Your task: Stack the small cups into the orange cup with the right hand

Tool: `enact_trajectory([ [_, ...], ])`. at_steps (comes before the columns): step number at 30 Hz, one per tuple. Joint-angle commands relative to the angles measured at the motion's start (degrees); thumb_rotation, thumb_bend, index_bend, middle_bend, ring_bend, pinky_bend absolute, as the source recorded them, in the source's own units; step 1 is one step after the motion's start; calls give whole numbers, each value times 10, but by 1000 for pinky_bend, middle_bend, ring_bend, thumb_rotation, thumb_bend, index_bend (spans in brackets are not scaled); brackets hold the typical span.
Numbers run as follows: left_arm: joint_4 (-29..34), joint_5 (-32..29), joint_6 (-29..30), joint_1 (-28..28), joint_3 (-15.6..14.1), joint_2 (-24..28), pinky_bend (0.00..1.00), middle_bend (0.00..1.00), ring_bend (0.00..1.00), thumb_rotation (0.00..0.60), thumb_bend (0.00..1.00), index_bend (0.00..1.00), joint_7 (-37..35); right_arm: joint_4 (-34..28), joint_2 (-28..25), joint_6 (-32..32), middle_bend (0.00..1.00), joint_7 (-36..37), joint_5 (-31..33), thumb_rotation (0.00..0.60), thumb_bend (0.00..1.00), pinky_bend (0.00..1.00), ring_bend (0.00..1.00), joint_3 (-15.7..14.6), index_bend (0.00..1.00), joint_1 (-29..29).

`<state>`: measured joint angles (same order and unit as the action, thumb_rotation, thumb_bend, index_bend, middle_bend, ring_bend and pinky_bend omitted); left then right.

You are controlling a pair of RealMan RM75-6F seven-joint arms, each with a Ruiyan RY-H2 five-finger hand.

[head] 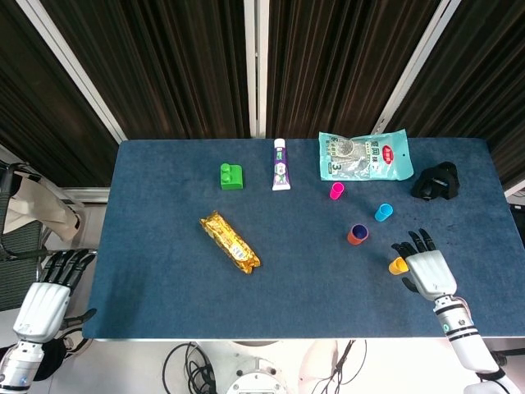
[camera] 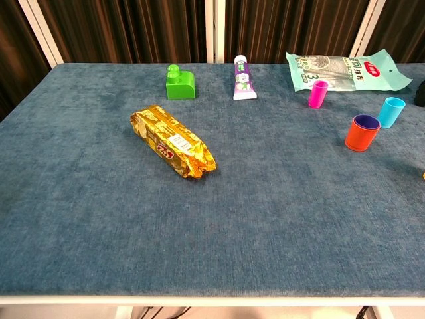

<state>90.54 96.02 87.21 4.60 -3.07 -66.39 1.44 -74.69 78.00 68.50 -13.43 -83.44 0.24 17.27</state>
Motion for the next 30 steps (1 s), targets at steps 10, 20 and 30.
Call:
enact_trajectory([
  [10,-4,-3,-2,0,0,0,0,47,0,600,0,105,-6,11,18,-3,377,-14,3,600,179,0,82,5,369,4],
  [20,-1,-3,-4,2,0,3,0,47,0,600,0,105,-5,18,27,-2,462,-19,3,600,214,0,126,6,428,4],
  [30,3,-3,-6,4,0,5,0,47,0,600,0,106,-3,-46,-23,35,475,-1,-7,600,215,0,134,35,448,10],
])
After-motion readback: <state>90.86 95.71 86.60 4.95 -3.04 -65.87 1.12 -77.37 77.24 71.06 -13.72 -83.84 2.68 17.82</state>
